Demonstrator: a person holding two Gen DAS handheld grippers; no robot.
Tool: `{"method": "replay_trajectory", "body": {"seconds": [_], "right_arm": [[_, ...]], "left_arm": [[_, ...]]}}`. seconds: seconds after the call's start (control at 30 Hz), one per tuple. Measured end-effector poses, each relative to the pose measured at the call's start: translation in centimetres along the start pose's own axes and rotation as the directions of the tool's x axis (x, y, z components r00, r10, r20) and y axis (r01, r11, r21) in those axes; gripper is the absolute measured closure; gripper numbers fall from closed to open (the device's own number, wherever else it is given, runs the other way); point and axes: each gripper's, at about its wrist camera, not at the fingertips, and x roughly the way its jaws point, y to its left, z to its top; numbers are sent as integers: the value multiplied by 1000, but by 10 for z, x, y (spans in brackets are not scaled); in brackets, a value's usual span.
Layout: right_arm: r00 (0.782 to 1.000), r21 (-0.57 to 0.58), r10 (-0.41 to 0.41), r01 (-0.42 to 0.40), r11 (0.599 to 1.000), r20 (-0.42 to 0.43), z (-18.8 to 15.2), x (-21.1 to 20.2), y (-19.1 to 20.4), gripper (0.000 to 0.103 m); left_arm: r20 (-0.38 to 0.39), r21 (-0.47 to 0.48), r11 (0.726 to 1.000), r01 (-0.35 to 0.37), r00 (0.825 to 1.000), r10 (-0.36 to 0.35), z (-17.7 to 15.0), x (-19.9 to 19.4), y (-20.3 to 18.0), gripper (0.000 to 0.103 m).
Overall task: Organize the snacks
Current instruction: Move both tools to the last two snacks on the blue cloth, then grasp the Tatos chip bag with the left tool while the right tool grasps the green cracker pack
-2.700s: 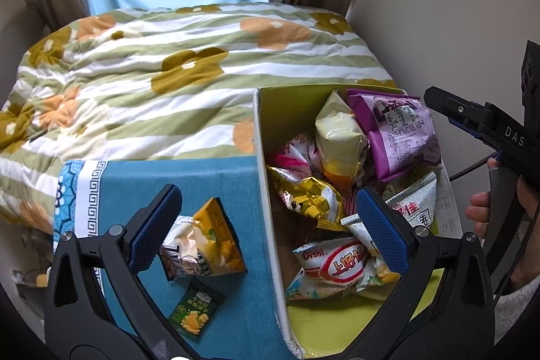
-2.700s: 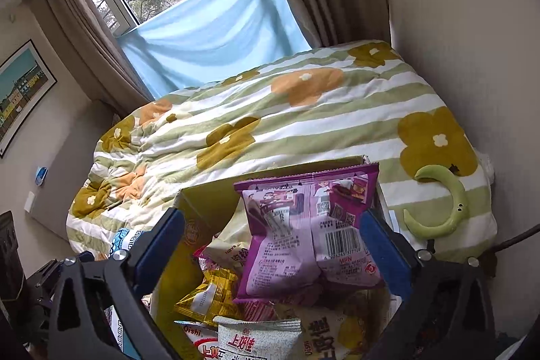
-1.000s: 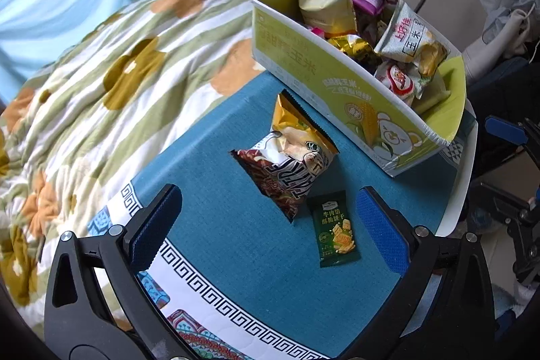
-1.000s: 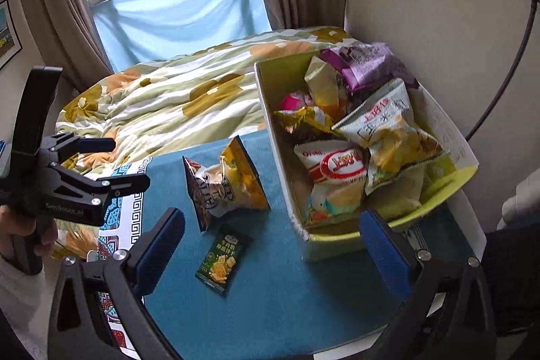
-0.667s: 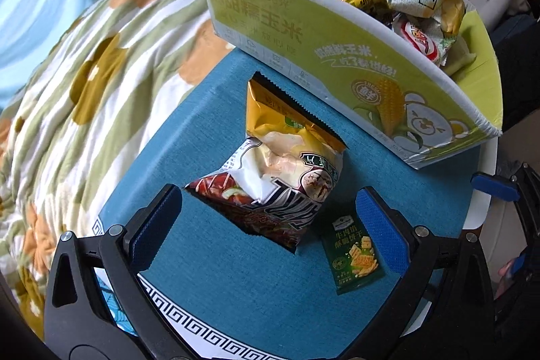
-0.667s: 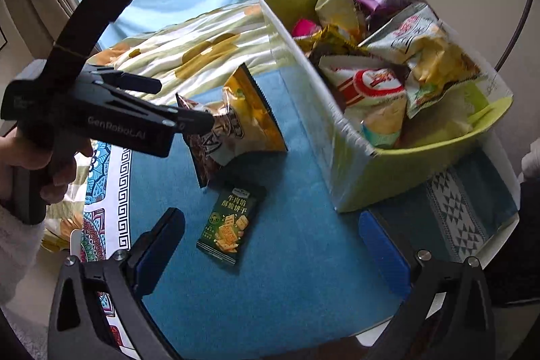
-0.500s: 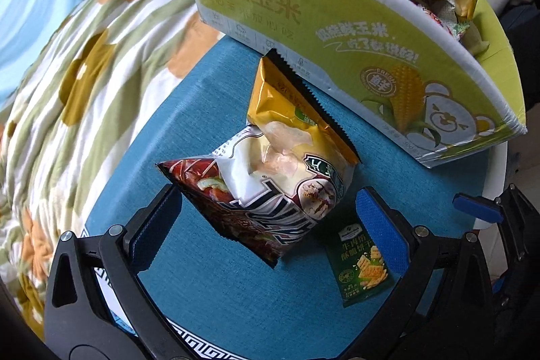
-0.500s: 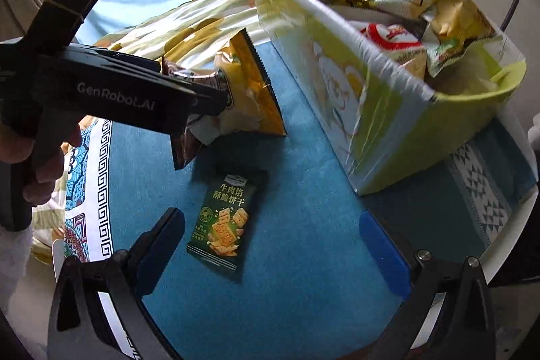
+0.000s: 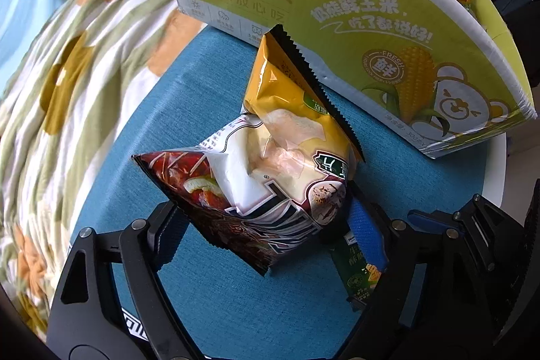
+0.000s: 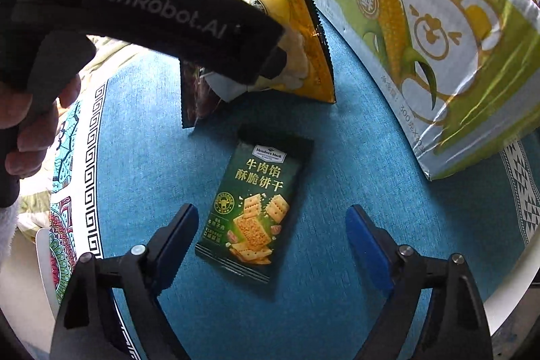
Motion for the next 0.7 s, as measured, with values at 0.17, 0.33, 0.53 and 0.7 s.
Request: {"method": "replay_trajectory", "body": {"seconds": [0.17, 0.33, 0.53, 0.7], "right_arm": [[1000, -30, -25, 26, 999, 12, 0, 1, 5, 27], [999, -77, -40, 41, 996, 20, 0, 3, 15, 31], [997, -130, -73, 77, 989, 35, 3, 13, 45, 39], [996, -154, -76, 83, 985, 51, 0, 16, 59, 47]], "left_arm": [[-2, -8, 999, -44, 999, 44, -8, -3, 8, 37], [4, -65, 996, -67, 998, 68, -19, -10, 23, 39], [8, -179, 980, -89, 996, 91, -39, -22, 40, 39], [9, -310, 948, -72, 997, 79, -62, -27, 56, 39]]}}
